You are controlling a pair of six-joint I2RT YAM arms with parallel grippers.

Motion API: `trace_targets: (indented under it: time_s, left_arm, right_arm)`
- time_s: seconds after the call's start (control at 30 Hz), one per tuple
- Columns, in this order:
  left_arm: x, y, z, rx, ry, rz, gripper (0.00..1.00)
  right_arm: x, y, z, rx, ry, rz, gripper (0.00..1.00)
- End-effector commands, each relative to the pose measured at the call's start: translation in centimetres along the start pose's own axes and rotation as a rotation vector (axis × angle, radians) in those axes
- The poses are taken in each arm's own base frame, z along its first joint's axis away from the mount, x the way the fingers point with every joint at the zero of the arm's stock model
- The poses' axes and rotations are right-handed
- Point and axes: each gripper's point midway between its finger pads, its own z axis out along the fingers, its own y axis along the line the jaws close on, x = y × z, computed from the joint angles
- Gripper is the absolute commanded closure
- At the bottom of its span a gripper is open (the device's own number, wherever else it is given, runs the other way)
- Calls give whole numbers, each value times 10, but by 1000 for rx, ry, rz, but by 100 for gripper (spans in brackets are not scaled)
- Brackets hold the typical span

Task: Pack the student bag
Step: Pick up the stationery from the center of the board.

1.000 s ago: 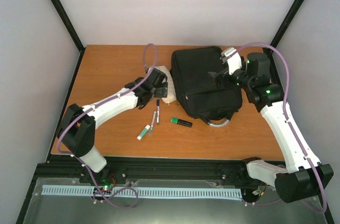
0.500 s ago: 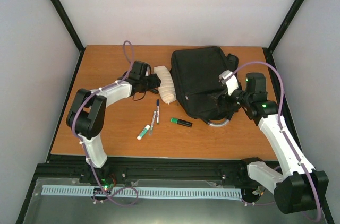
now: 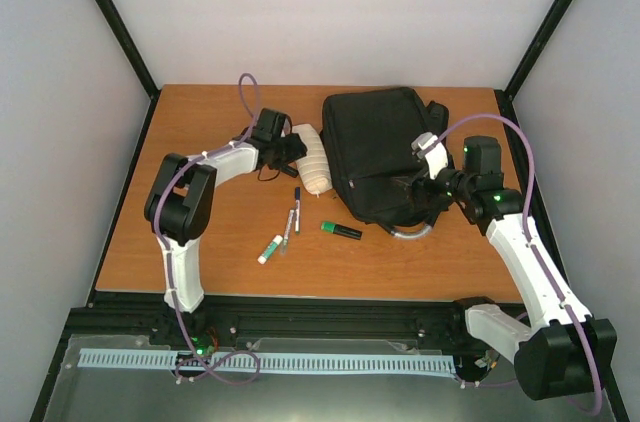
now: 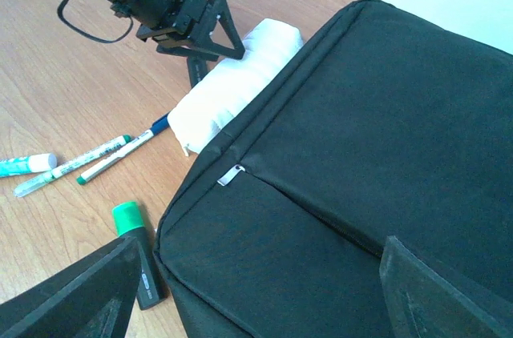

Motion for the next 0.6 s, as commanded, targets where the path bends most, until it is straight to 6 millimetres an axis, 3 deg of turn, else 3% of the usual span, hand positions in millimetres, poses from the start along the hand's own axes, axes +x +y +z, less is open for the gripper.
trace_targets:
  time_s: [0.0, 0.23, 0.43, 0.57]
  left_arm:
    - [-10, 1, 9, -24, -2, -35, 44]
    - [-7, 5, 23, -28, 20, -56, 48]
    - [-12, -3, 22, -3, 10, -55, 78]
    - [-20, -9, 12, 5, -16, -41, 91]
  right_arm:
    - [1, 1, 3, -21, -10, -12, 17]
    - [4, 2, 6, -36, -2, -7, 19]
    - [6, 1, 8, -43, 9, -3, 21]
    - [6, 1, 8, -40, 11, -4, 22]
